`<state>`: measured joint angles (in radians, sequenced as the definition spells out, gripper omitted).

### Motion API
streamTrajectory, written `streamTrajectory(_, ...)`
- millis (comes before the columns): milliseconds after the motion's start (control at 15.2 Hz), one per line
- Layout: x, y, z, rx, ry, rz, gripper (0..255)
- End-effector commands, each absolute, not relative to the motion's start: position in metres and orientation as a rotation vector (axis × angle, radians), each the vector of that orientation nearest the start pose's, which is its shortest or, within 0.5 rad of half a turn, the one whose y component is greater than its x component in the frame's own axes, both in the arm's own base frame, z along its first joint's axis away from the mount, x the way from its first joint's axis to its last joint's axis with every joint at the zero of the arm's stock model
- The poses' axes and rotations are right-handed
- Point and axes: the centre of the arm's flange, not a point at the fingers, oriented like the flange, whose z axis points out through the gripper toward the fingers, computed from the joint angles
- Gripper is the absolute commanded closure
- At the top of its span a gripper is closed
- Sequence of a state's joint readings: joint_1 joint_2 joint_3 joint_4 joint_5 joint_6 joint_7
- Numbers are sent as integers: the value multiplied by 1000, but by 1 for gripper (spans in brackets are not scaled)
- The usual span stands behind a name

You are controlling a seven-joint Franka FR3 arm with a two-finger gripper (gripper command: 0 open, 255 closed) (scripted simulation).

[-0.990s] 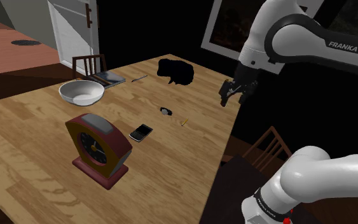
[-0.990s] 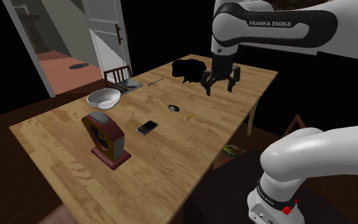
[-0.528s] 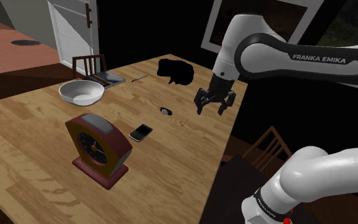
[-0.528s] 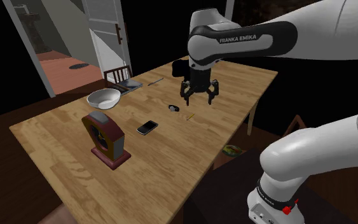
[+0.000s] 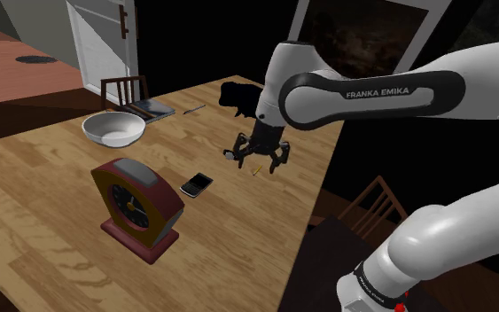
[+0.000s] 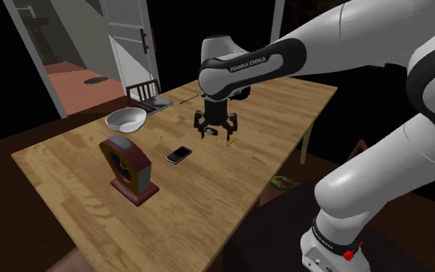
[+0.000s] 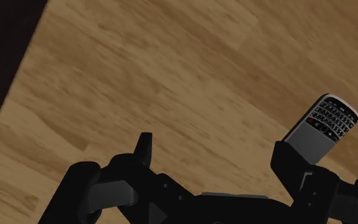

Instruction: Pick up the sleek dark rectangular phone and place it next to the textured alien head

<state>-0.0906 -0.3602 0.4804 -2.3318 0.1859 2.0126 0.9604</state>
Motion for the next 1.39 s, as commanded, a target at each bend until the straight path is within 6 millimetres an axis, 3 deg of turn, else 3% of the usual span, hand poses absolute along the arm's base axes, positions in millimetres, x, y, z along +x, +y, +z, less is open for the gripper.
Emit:
streamTrajectory(0, 425, 205, 450, -2916, 1116, -8, 0)
streamTrajectory(792, 536, 276, 372, -2674, 1527, -8, 0)
streamTrajectory(1320, 539, 279, 331, -2669, 1534, -8, 0)
